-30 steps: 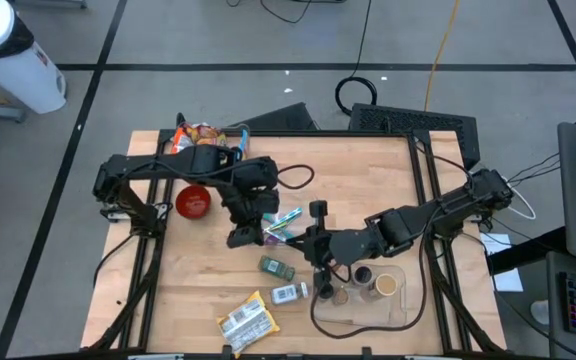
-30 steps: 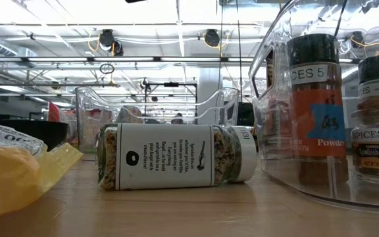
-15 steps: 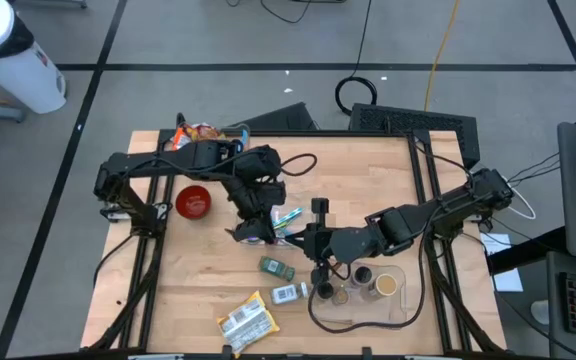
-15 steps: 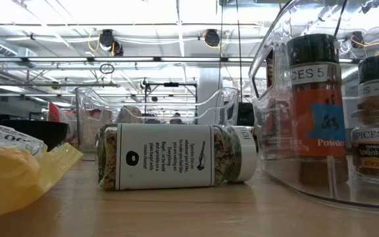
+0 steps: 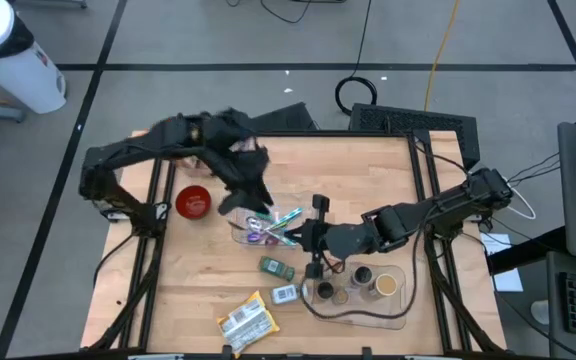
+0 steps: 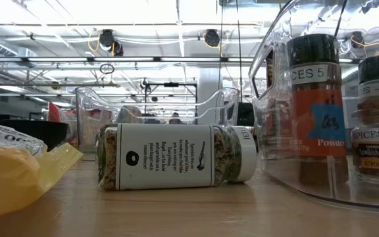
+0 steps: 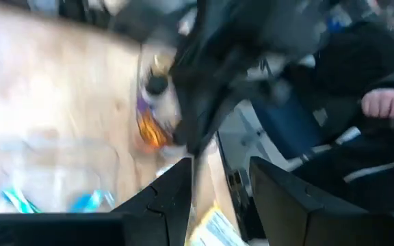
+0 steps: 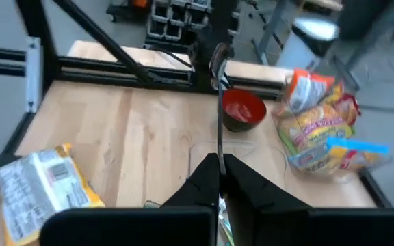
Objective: Pick & Place Food Item
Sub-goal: Put the black spoon into the middle transparent bin
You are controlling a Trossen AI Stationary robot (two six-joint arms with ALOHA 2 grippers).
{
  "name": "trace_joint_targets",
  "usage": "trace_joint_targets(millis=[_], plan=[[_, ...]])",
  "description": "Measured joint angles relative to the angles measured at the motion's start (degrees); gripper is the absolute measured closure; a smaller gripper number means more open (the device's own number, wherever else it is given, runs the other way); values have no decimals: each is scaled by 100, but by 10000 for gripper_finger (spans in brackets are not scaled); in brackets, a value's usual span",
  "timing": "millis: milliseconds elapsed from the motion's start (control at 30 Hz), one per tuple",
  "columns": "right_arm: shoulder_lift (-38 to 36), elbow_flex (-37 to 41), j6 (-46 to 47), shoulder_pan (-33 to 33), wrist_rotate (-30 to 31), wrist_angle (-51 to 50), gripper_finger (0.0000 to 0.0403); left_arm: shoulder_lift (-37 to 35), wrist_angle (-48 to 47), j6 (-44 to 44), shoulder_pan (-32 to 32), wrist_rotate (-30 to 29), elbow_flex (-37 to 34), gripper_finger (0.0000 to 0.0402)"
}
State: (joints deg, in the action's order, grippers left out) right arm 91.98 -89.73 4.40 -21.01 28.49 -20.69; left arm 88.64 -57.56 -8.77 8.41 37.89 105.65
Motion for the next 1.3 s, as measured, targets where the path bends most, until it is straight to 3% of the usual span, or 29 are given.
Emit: trace_joint_targets(millis=[133, 267, 633, 933, 1300], plan=[[4, 247, 440, 139, -33, 95, 403, -526, 488, 126, 106, -89, 0, 249], [2, 553, 791, 389, -476, 508, 403, -1044, 921, 199, 118, -158, 2, 249], [0, 1307, 1444, 1252, -1347, 1087, 403, -1961, 536, 697, 83, -199, 0, 249], [213, 2016, 2237, 1611, -1686, 2013, 403, -2084, -326, 1599, 83, -202, -7, 249], [1034, 2026, 2999, 1699, -1903, 1865, 403, -2080, 196, 1853, 83, 554, -1036, 249]])
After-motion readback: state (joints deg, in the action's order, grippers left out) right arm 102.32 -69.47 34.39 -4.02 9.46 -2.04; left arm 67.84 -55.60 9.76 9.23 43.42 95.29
